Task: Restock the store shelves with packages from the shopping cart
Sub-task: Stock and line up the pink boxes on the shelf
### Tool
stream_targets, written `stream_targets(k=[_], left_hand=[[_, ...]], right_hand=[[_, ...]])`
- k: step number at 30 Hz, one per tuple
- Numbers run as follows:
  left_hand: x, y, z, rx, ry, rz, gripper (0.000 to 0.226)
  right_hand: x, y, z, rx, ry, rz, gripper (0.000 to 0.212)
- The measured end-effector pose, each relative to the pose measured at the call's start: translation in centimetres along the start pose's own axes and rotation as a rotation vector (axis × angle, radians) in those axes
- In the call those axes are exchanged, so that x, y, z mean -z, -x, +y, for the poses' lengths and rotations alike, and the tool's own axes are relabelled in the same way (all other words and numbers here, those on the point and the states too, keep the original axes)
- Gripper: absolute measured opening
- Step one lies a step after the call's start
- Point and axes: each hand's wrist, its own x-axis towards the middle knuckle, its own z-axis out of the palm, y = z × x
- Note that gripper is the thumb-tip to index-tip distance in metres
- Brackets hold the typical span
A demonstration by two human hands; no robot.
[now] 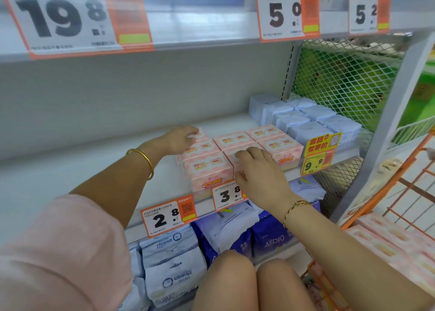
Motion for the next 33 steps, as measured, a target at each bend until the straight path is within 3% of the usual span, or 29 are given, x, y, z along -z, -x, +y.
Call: stream_targets(k=[7,9,13,15,18,20,24,29,33], left_hand=[[-0.5,-0.2,0.3,0.018,-0.072,0.005,0.042],[-0.5,-0.3,1.1,0.058,-0.131,0.096,0.042],[-1.2,0.5,6.3,-0.187,0.003,0.413,0.040],[-2.0,1.4,9.9,-0.344,0.036,0.453,0.038],[-4.8,3.3,16.6,-0.552,0.081,0.346,0.039],[-7.0,4.6,20.1,-0.633,0.098,0.241,0.042],[-11.4,5.6,23.8,-0.681,0.087,0.028,0.036],[-13.7,6.4,24.9,-0.669,0.076,-0.042,0.032],[-13.6,6.7,24.9,-0.673,0.091,-0.040,0.032]], right_hand=[[0.6,0.8,0.9,-0.014,-0.012,0.036,0.041],[1.3,1.7,1.7,-0.027,-0.014,0.042,0.042],[3.8,5.0,5.7,-0.108,-0.044,0.054,0.041],[5.1,6.8,8.5,-0.190,-0.088,0.084,0.035],[6.9,10.6,13.7,-0.413,-0.099,0.031,0.028],[7.3,13.0,16.0,-0.501,-0.085,-0.104,0.026],[5.8,16.3,17.0,-0.511,-0.142,-0.356,0.036],[3.2,16.8,16.4,-0.535,0.118,-0.423,0.063],[2.8,16.8,16.1,-0.606,0.140,-0.426,0.064]])
